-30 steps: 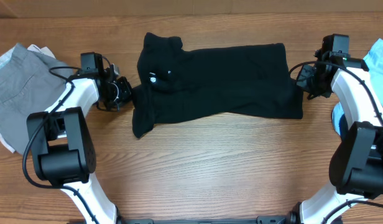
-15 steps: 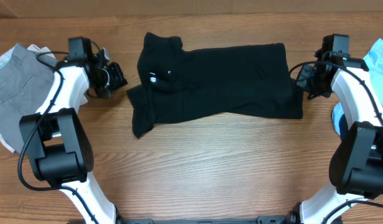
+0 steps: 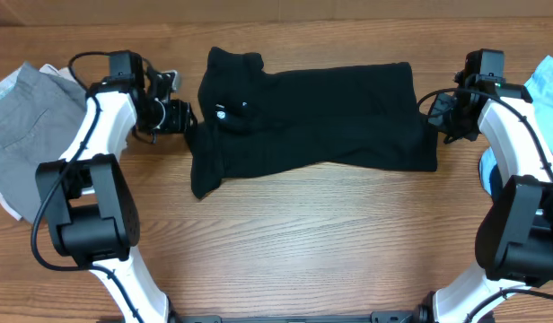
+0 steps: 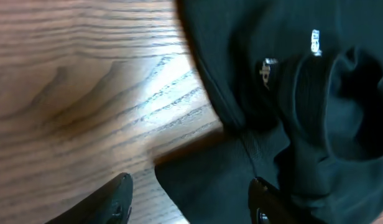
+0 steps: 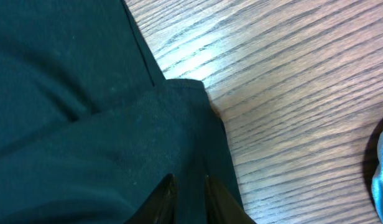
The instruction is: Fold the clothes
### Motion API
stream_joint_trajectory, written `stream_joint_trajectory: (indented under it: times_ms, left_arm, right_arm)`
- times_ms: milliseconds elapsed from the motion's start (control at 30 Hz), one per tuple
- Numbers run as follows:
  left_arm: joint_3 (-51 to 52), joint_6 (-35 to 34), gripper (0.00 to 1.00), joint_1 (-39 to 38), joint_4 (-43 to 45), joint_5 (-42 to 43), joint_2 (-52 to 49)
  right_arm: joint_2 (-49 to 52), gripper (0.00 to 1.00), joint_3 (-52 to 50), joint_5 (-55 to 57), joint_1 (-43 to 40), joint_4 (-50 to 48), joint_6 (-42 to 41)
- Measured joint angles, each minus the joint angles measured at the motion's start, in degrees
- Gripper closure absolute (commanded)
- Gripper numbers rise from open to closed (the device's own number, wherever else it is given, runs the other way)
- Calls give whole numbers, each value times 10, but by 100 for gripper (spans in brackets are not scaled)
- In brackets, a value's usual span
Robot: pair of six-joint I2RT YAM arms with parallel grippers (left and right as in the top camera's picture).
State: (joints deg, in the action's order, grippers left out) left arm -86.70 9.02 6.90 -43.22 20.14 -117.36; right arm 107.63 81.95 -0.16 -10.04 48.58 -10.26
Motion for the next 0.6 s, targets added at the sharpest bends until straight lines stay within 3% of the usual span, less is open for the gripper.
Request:
stream_joint_trajectory:
  times_ms: [167,433,600]
  left_arm:
    - [0,52,36,-1,12,-23,-3]
    - [0,172,29,-10,-5,-38,-46]
    - [1,209,31,-24,5,-39,-47]
  right_arm:
    - [0,81,0,0,0,0,0]
    - [0,81,0,0,0,0,0]
    - [0,81,0,0,0,-1,0]
